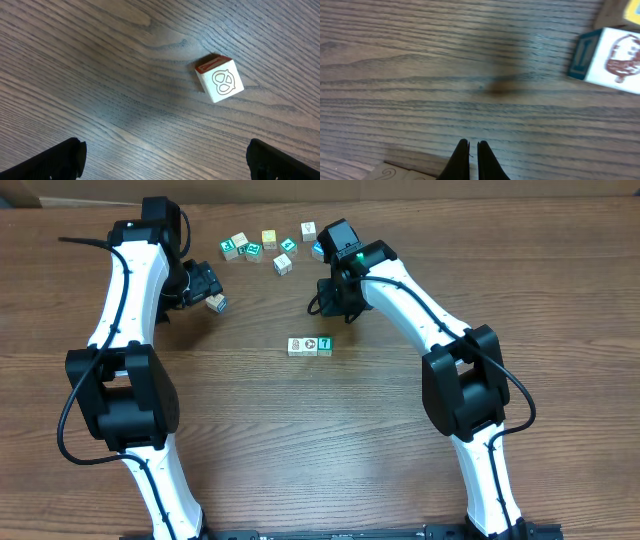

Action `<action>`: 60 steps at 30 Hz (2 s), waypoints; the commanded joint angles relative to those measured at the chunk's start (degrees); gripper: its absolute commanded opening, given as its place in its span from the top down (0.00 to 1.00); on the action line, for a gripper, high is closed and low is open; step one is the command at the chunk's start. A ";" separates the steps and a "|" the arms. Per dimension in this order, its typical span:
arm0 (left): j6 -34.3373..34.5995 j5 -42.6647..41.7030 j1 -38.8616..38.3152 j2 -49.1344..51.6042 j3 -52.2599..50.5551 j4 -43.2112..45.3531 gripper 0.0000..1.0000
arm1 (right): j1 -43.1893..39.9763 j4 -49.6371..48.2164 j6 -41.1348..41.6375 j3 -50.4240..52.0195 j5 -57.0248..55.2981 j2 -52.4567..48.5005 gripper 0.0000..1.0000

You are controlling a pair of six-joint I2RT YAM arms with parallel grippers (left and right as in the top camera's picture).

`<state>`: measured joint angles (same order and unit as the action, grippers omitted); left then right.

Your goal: Form a horizontal line

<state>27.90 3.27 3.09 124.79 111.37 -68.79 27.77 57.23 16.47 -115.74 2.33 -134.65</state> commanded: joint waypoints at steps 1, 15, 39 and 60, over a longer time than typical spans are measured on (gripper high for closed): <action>-0.50 0.26 -0.48 0.55 0.87 0.09 0.00 | 1.07 -0.50 0.44 0.02 -0.31 -1.03 0.96; -0.50 0.28 -0.48 0.55 0.87 0.09 0.00 | 3.63 2.01 1.31 0.02 -0.15 -1.49 0.96; -0.50 0.26 -0.48 0.55 0.87 0.09 0.00 | 3.67 5.38 4.96 0.02 -2.25 -1.68 0.96; -0.50 0.28 -0.48 0.55 0.87 0.09 0.00 | 3.78 7.41 4.96 0.02 -0.48 -1.68 0.95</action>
<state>27.90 3.27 3.09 124.79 111.37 -68.77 31.27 64.53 21.02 -115.74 1.48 -135.50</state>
